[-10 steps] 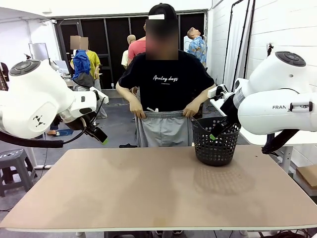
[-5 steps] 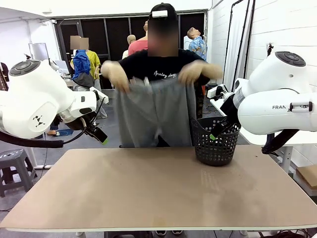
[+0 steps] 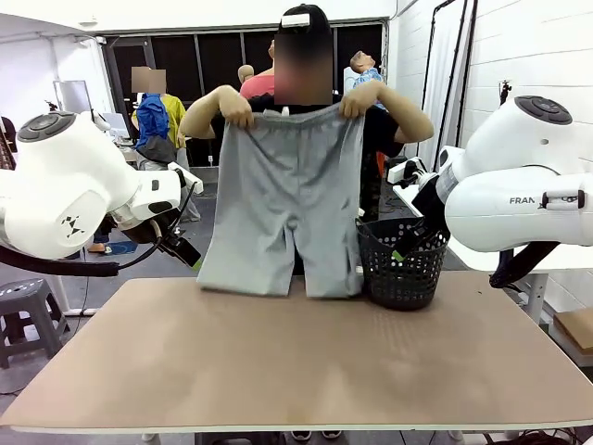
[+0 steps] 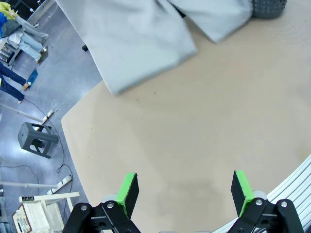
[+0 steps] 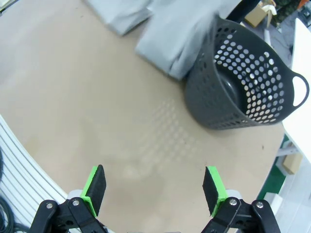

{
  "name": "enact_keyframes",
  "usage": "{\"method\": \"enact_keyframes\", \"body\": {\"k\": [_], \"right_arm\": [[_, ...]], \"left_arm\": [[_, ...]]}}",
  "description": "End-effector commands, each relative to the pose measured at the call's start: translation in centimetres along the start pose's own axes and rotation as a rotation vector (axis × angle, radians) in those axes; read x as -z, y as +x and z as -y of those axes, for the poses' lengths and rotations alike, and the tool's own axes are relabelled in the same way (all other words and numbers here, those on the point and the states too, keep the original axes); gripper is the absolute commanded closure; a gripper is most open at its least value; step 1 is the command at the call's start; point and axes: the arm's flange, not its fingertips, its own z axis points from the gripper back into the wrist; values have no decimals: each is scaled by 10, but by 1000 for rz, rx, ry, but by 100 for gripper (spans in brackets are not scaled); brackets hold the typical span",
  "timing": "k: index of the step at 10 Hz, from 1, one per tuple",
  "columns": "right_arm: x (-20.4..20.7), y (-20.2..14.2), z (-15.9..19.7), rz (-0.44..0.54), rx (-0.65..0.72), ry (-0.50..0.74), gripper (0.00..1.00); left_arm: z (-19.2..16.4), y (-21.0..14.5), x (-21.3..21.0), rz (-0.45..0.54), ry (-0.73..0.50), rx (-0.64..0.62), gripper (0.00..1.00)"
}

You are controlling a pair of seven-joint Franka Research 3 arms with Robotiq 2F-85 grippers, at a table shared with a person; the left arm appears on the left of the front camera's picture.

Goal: Fold the training pants.
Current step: Grab both ends of the Training pants handed by a person.

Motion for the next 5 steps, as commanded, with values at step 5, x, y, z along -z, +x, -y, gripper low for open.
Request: {"method": "enact_keyframes", "body": {"k": [5], "right_arm": [[1, 0, 0, 0, 0, 0, 0]], "left_arm": [[-2, 1, 1, 8, -5, 12, 0]]}}
